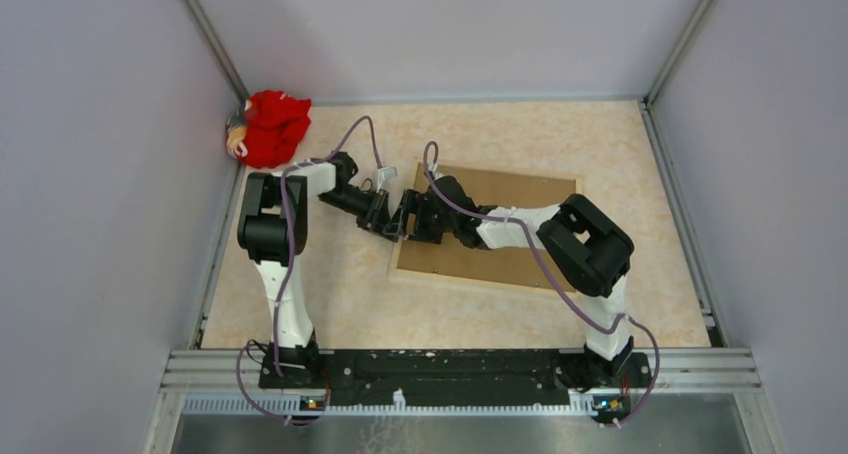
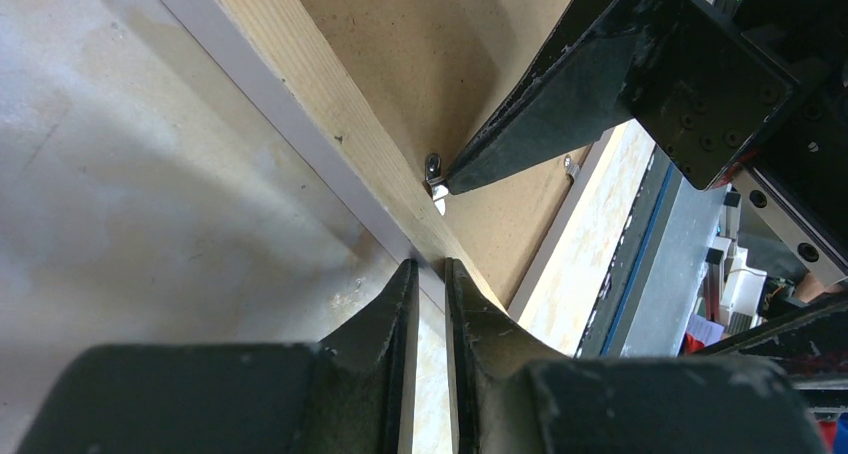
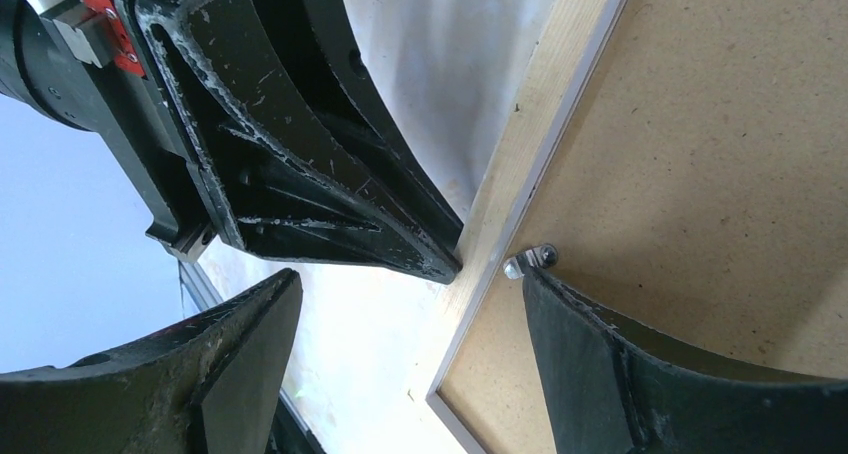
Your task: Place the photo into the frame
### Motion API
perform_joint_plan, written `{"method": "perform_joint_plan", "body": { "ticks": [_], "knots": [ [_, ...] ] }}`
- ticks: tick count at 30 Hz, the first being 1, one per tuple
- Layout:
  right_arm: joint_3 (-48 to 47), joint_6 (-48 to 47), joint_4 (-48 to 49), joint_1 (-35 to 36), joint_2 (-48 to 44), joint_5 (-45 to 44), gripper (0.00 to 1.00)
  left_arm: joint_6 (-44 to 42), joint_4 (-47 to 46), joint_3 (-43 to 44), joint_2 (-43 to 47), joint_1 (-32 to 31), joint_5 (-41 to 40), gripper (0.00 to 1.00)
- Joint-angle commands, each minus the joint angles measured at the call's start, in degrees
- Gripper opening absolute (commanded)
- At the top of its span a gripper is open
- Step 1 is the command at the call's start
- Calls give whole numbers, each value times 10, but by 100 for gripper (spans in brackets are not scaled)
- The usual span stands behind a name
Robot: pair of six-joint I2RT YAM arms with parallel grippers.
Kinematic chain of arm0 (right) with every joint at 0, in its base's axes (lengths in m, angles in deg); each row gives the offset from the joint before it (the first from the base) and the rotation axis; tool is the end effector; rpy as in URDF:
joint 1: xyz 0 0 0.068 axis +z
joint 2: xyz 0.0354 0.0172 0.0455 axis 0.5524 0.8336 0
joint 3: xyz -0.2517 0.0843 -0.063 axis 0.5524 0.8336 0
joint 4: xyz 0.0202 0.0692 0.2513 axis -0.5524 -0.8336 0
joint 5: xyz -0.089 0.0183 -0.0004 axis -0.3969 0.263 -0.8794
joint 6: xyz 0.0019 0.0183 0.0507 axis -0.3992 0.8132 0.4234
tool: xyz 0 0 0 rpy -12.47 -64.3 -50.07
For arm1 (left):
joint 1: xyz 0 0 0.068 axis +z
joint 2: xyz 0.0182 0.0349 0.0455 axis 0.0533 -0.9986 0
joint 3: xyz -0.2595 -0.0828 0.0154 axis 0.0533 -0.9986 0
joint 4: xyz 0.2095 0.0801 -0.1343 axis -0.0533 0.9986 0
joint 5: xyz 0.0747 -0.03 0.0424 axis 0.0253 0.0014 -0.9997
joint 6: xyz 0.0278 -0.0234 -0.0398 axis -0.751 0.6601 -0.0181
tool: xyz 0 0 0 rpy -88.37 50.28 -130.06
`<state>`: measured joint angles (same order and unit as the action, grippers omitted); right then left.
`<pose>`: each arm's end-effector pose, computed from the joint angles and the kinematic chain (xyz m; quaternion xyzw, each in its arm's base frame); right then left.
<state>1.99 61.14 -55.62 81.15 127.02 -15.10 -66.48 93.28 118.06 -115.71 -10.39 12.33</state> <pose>0.2802 0.3182 0.1552 -0.0080 0.8756 0.4244 0.2307 0.3612 -0.0765 0.1252 0.2527 0.8430 -0.4680 0.0800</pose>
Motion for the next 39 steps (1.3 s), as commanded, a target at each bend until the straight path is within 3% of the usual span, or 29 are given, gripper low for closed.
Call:
{"method": "perform_joint_plan", "body": {
  "ticks": [1,26,39],
  "knots": [
    [-24,-1,13,5,26,-3,81,-20,-17,0,-11,-2,3,20],
    [-41,8,21,5,51,-15,80,-37,-3,6,-17,-6,-1,20],
    [-13,63,54,5,40,-56,79,-46,2,5,-17,-6,-3,20]
  ]
}}
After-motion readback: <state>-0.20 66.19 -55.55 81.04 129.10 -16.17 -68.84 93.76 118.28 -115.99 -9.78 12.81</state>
